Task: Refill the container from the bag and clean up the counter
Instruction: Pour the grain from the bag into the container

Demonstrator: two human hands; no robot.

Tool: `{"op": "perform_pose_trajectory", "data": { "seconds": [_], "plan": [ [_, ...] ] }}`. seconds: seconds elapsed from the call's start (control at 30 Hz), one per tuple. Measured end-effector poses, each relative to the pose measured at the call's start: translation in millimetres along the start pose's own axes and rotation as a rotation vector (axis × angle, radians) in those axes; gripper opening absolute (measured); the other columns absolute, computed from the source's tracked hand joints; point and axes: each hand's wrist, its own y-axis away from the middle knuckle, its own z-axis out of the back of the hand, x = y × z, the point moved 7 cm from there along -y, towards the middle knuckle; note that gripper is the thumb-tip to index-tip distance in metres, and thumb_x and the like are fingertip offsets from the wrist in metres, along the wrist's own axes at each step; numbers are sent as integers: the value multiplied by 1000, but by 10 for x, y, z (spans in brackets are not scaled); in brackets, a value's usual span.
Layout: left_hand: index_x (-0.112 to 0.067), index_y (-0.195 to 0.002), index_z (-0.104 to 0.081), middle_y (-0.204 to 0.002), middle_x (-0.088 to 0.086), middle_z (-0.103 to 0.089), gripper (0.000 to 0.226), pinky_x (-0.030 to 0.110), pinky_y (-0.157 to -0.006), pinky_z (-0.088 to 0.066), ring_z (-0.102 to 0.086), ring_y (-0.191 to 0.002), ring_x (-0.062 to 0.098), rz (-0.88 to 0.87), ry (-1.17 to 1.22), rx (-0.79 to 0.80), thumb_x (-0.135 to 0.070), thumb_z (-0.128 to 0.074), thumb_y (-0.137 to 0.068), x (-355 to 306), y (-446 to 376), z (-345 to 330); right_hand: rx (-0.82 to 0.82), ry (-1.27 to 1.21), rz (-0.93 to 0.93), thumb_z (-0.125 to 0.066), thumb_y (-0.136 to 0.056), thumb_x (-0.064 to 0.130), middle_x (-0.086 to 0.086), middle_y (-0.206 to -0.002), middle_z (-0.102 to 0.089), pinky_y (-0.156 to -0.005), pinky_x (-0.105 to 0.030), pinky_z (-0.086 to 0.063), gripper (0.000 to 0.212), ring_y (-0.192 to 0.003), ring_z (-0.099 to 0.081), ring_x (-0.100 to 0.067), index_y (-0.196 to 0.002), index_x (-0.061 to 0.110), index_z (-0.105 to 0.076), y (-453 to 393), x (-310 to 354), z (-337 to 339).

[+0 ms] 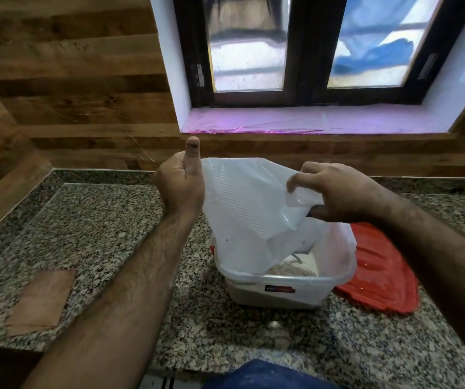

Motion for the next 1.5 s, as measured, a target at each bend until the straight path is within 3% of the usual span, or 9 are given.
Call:
{"op": "perform_pose_trajectory", "data": {
  "seconds": [0.2,0.33,0.47,0.6,0.73,0.93,1.1,1.3,1.5],
  "plan": [
    [-19,-88,-67,-80,-5,-67,96,22,-60,-51,-62,-65,3,113,63,113,-103,-23,-77,-86,55,-25,-76,-19,4,-86,-80,27,7,-89,-52,-70,-41,-55,26,-81,-55,-19,-81,31,-61,69,-102,-22],
    [-18,-174,-24,-180,5,-29,134,7,-118,-32,-33,-158,5,118,228,5,-105,-10,-73,-196,278,127,-119,-85,-14,-88,-81,27,8,-88,-49,-71,-40,-53,25,-80,-54,-20,-84,28,-63,113,-167,-94],
    [-23,-174,-27,-177,-5,-35,144,9,-112,-39,-38,-158,3,327,439,454,-110,-4,-63,-234,670,-154,-112,-45,-1,-88,-80,25,8,-88,-52,-70,-39,-53,25,-80,-54,-20,-83,28,-63,138,-175,-157],
    [-33,-176,-12,-184,-11,-8,156,23,-127,-15,-13,-166,5,378,404,308,-119,-19,-45,-96,697,-82,-91,2,17,-86,-80,25,9,-88,-52,-73,-37,-51,24,-82,-54,-19,-82,29,-63,164,-141,-187],
    [-26,-176,-18,-181,-6,-25,151,13,-116,-40,-42,-150,-7,368,457,480,-114,-18,-52,-199,824,-180,-72,35,15,-84,-82,28,10,-89,-52,-76,-39,-52,23,-84,-54,-18,-83,31,-62,175,-122,-200],
    [-16,-175,-21,-183,2,-14,115,45,-138,-4,-9,-170,21,-461,-496,353,-94,-39,-91,-697,588,-53,-97,20,36,-87,-78,31,12,-88,-48,-73,-37,-50,29,-82,-50,-16,-82,35,-59,210,-109,-86],
    [-9,-140,-65,-119,13,-75,93,50,-98,-52,-70,-107,33,-893,-894,490,-87,-45,-95,-669,388,-420,-111,-104,65,-92,-75,34,9,-94,-53,-73,-37,-51,37,-87,-52,-17,-93,30,-60,200,-47,53],
    [-17,-74,-53,-61,1,-55,80,28,-48,-36,-52,-48,22,-966,-809,499,-91,-32,-96,-520,210,-516,-33,-383,-48,-88,-63,73,15,-132,-54,-99,-33,-47,90,-118,-51,-9,-138,37,-52,241,-162,74],
    [-17,-59,-52,-53,-1,-47,77,30,-48,-28,-42,-44,22,-883,-685,423,-80,-40,-103,-536,-49,-482,-564,-197,-203,-43,-98,72,-14,-171,-37,-130,-49,-20,93,-158,-33,-29,-166,9,-36,519,-78,294]
  ]
}}
